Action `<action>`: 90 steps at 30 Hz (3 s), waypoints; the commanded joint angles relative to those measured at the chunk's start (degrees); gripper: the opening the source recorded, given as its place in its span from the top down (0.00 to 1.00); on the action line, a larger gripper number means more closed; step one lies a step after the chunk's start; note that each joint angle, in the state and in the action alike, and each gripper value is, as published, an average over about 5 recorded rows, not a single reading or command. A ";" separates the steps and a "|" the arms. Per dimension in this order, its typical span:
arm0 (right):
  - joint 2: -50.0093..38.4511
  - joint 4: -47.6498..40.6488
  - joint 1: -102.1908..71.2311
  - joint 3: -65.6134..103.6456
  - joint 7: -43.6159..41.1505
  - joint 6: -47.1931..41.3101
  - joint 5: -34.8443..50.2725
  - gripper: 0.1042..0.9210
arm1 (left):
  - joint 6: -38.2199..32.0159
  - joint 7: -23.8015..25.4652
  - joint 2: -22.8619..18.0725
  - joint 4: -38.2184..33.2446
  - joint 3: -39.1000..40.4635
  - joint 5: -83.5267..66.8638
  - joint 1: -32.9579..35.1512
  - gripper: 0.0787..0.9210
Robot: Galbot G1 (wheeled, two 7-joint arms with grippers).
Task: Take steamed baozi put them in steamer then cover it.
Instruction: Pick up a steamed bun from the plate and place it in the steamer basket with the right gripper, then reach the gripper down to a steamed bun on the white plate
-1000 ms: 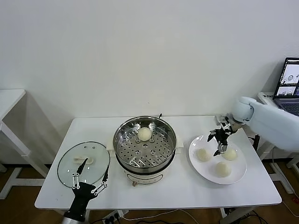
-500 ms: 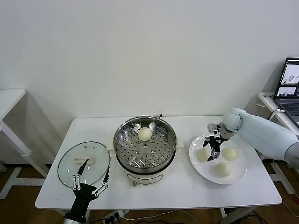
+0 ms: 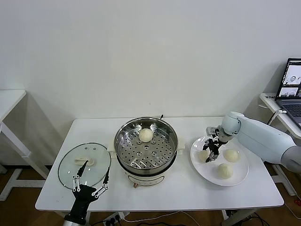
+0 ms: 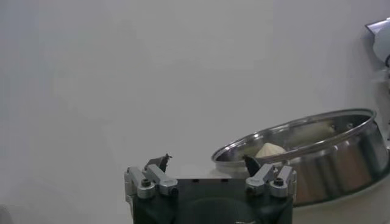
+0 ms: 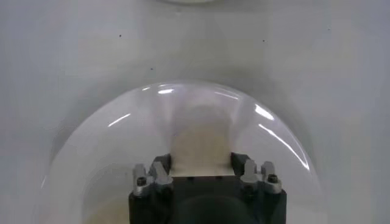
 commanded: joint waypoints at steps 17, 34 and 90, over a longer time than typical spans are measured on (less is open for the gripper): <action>16.23 10.23 38.57 -19.02 -12.64 -2.42 21.83 0.33 | -0.23 -0.10 0.39 -1.26 0.39 0.11 -0.02 0.12; 33.56 12.65 32.94 -25.84 1.42 -10.62 26.16 0.34 | -0.04 -0.50 0.29 -0.47 1.50 -0.04 -1.43 0.12; -2.78 30.13 38.15 -21.54 -0.17 -6.93 18.29 0.12 | 0.04 -0.92 0.53 -1.70 1.42 1.11 -0.26 0.12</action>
